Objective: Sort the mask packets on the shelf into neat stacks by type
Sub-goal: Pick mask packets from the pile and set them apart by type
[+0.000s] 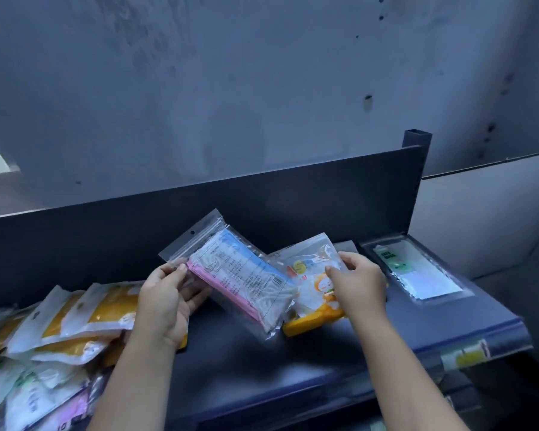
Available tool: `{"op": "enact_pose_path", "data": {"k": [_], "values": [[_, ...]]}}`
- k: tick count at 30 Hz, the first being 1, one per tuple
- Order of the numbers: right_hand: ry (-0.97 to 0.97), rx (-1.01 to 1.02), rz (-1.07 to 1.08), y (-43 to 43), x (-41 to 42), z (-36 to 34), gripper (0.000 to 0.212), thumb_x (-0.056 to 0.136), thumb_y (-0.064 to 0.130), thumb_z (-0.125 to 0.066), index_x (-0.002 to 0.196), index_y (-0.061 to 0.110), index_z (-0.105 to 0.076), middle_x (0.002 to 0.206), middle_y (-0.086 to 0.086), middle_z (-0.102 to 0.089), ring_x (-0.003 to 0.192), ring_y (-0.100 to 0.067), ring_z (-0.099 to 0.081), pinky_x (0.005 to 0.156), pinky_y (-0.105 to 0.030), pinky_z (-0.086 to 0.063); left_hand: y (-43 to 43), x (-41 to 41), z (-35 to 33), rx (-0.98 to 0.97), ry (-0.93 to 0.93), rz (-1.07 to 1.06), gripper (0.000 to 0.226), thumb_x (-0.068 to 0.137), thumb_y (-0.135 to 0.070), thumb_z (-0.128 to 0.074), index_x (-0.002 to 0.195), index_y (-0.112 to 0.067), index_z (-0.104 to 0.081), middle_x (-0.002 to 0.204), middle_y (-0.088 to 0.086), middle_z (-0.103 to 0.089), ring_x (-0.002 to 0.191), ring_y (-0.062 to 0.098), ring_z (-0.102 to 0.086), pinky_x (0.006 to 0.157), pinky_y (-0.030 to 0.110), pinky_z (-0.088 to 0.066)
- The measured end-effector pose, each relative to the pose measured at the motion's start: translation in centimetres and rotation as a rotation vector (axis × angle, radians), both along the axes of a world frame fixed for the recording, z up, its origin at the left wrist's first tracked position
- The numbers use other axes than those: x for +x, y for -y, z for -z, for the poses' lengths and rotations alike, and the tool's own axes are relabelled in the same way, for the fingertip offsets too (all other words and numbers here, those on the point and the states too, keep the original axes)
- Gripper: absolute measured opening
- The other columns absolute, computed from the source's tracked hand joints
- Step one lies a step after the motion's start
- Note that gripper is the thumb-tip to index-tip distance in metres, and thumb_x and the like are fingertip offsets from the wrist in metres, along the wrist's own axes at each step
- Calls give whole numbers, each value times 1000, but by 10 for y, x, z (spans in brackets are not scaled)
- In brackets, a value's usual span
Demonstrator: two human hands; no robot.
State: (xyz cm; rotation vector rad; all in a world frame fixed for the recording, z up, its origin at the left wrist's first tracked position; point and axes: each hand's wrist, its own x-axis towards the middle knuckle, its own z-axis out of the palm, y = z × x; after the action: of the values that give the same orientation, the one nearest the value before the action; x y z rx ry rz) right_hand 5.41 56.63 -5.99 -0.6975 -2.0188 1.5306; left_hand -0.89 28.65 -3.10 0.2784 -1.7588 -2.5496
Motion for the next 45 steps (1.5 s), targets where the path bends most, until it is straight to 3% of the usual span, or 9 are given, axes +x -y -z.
{"op": "enact_pose_path", "data": {"k": [12, 16, 21, 24, 31, 34, 38, 42, 45], "values": [[127, 29, 77, -101, -19, 10, 9, 88, 9, -67, 92, 17, -70, 91, 1, -72, 85, -24, -66, 70, -33, -53, -79, 10, 25, -50, 86, -24, 17, 106, -6, -47, 99, -15, -58, 91, 12, -74, 75, 27, -72, 67, 41, -56], [118, 26, 72, -111, -30, 10, 27, 89, 3, -61, 111, 18, -69, 92, 6, -65, 87, -21, -61, 61, -27, -45, -81, 16, 31, -81, 121, -27, 15, 107, -7, -47, 102, -14, -60, 94, 13, -76, 80, 28, -73, 68, 41, -57], [179, 137, 25, -112, -46, 12, 54, 85, -4, -45, 125, 21, -69, 115, -6, -70, 91, -28, -67, 70, -37, -59, -73, 19, 39, -90, 177, -38, 14, 107, -10, -47, 105, -14, -61, 96, 14, -78, 88, 30, -75, 70, 43, -57], [282, 251, -37, -113, -54, 14, 45, 90, -1, -48, 125, 16, -70, 115, -9, -71, 88, -28, -65, 61, -30, -50, -70, 19, 45, -79, 210, -38, 14, 107, -10, -48, 107, -14, -61, 97, 14, -78, 88, 29, -75, 67, 42, -56], [429, 300, -10, -109, -63, 18, 35, 91, 3, -50, 122, 9, -65, 126, -15, -63, 100, -32, -54, 79, -37, -50, -66, 19, 51, -51, 237, -32, 18, 107, -11, -47, 119, -11, -61, 105, 17, -77, 91, 30, -74, 68, 42, -56], [401, 369, 54, -106, -61, 16, 37, 94, 10, -48, 127, 12, -65, 135, -15, -54, 124, -37, -45, 88, -41, -45, -61, 17, 51, -39, 236, -34, 24, 108, -11, -46, 128, -8, -59, 106, 16, -76, 92, 29, -74, 69, 41, -55], [192, 444, 76, -82, -49, 8, 33, 94, 17, -52, 119, 17, -73, 126, -9, -63, 121, -33, -47, 92, -40, -47, -58, 10, 52, 17, 257, -21, 25, 108, -12, -45, 128, -12, -59, 114, 16, -76, 84, 23, -77, 65, 38, -56], [97, 132, -422, -30, -25, -14, 18, 92, 35, -68, 91, 20, -79, 93, 2, -77, 95, -16, -69, 83, -33, -54, -66, 2, 51, 100, 303, 21, 31, 109, -15, -44, 136, -9, -58, 120, 17, -73, 94, 26, -73, 75, 41, -55], [143, -140, -749, -7, -15, -12, 21, 83, 29, -83, 102, 21, -77, 98, 2, -80, 95, -12, -75, 84, -31, -61, -75, -1, 46, 86, 297, 18, 35, 108, -18, -48, 139, -3, -57, 121, 19, -73, 94, 26, -73, 70, 37, -59]]}}
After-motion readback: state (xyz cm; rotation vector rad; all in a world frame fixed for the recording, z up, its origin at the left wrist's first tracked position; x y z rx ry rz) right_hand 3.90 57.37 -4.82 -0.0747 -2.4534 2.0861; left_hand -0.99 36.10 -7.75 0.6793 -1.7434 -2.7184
